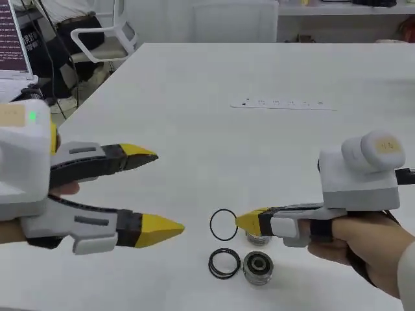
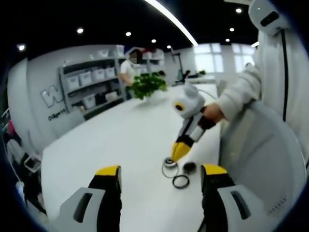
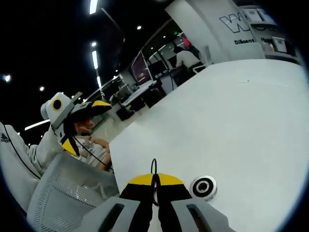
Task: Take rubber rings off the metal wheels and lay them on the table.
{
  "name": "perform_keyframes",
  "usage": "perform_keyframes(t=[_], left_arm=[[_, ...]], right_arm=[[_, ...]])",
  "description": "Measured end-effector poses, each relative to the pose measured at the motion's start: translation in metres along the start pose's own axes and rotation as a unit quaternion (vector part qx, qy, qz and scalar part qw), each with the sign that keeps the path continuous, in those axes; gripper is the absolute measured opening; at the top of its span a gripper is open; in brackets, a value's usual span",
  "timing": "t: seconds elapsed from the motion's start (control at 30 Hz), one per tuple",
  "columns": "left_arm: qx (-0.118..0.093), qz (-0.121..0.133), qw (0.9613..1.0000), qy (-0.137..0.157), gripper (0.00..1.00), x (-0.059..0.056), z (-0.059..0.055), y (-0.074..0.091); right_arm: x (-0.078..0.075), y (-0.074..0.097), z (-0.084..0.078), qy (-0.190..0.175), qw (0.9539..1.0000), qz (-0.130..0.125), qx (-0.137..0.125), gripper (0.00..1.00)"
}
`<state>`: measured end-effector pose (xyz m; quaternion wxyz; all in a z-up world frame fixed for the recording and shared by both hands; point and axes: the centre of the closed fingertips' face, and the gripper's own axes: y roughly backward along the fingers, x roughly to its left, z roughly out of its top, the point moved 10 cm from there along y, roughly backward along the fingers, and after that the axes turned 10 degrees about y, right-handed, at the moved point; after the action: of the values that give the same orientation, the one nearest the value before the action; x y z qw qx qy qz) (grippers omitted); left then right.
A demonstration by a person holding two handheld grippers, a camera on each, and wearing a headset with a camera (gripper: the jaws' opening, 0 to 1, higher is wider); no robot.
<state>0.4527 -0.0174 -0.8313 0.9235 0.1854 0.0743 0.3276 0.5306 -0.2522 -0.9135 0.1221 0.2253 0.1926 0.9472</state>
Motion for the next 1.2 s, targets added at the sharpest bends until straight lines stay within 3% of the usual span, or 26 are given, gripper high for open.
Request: perform_keyframes(t=[0.23,0.47,0.63,0.93,1.2], left_arm=[[0.005,0.029,0.9987,0.042,0.72,-0.01,-0.026,0.014],[0.001,0.044,0.9962,0.075,0.76,-0.022,-0.04,0.015],[-0.004,0.044,0.9948,0.092,0.76,-0.028,-0.044,0.011],[0.0,0.048,0.9933,0.105,0.74,-0.025,-0.048,0.008],[0.0,0.05,0.9932,0.105,0.74,-0.023,-0.049,0.008]], right_arm=[[0.008,-0.007,-0.007,-0.002,0.9995,0.022,0.023,0.0],[0.011,-0.01,-0.014,-0.005,0.9986,0.034,0.041,0.0],[0.009,-0.012,-0.018,-0.011,0.9978,0.038,0.054,0.0],[0.005,-0.014,-0.026,-0.008,0.9967,0.026,0.076,0.0],[0.001,-0.013,-0.026,-0.012,0.9967,0.012,0.08,0.0]])
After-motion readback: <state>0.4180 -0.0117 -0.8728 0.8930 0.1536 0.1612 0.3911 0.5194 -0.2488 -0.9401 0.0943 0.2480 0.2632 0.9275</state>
